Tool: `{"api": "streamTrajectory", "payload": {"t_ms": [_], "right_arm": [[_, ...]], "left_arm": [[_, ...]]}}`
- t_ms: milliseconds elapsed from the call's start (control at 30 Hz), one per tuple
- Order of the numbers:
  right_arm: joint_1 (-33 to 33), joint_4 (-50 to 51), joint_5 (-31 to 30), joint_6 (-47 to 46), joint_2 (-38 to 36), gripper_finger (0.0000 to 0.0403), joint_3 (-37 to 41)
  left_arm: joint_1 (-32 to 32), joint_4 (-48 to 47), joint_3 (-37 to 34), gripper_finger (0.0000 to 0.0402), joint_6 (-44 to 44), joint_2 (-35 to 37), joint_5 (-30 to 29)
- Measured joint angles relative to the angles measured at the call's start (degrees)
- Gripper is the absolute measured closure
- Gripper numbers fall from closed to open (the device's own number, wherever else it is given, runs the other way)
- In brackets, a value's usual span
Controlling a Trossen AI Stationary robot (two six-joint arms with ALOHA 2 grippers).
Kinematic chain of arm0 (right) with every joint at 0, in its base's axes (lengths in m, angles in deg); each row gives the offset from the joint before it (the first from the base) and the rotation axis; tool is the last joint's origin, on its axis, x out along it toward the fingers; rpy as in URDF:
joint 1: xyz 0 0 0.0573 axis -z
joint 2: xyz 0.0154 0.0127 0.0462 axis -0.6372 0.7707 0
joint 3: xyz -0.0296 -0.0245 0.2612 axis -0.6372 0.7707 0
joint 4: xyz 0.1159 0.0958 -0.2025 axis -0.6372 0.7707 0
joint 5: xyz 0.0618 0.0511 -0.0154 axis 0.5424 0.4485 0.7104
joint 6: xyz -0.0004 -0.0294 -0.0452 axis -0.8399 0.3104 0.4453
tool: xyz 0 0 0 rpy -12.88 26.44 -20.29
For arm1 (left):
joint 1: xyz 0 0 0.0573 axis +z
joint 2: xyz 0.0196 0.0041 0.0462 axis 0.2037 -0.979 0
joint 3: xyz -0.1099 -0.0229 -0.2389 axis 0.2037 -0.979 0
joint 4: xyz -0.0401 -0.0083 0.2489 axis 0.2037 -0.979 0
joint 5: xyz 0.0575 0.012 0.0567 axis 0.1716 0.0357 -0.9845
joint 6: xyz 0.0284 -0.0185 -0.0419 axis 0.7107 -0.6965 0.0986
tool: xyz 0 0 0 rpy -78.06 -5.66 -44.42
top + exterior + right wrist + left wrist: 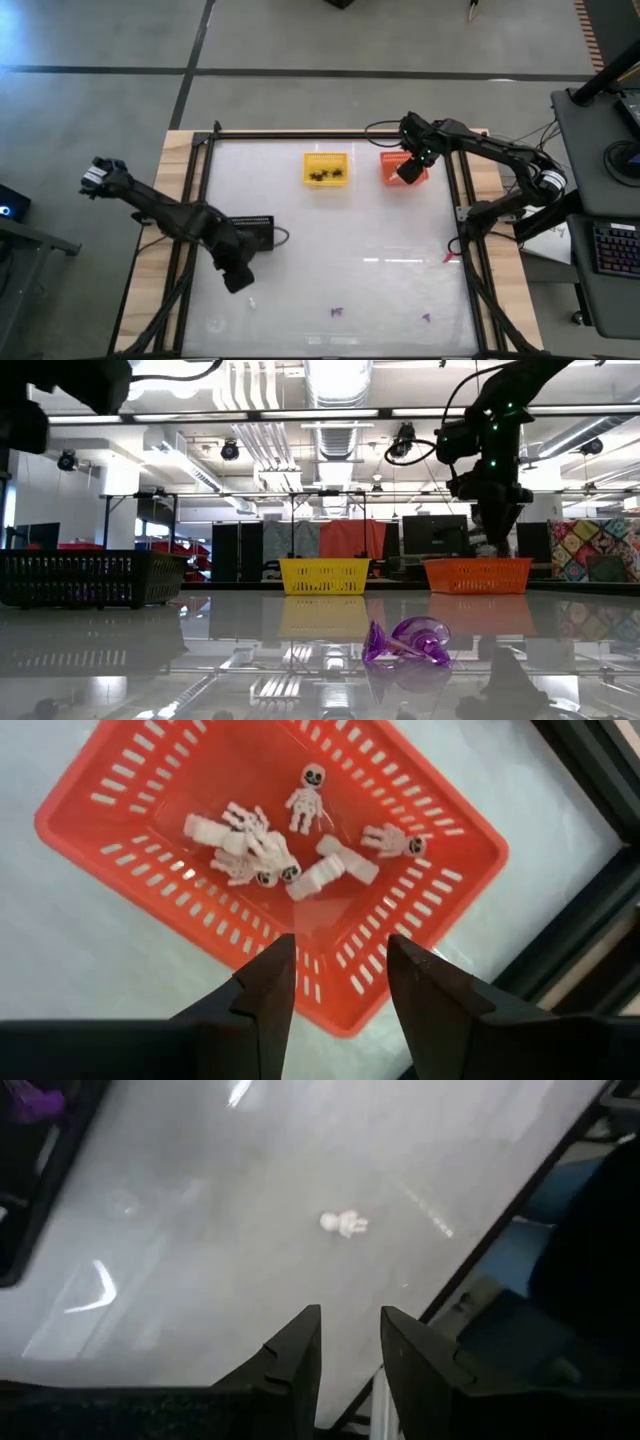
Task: Sort Halloween decoration
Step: Put the white skeleton toy into the orange basket
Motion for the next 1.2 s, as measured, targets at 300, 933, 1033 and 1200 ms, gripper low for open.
{"api": "streamTrajectory", "payload": {"t_ms": [300, 933, 1033, 1200], "right_arm": [[0.0, 1.09, -1.09, 1.4, -0.79, 0.024, -4.23], [-0.04, 4.87, -0.96, -5.4, -0.85, 0.0227, -8.49], [-0.04, 6.44, -0.96, -5.75, -1.12, 0.0227, -8.49], [-0.04, 6.76, -1.0, -3.05, -1.27, 0.0227, -8.49]], "left_arm": [[-3.52, -0.18, 2.86, 0.0288, -8.12, -5.93, 8.69], [-6.62, 5.56, 3.35, 0.0249, -39.14, -15.49, -2.65], [-7.76, 7.46, 3.32, 0.0249, -42.73, -17.95, -2.65], [-8.12, 8.49, 3.3, 0.0249, -49.81, -21.87, -3.54]]}}
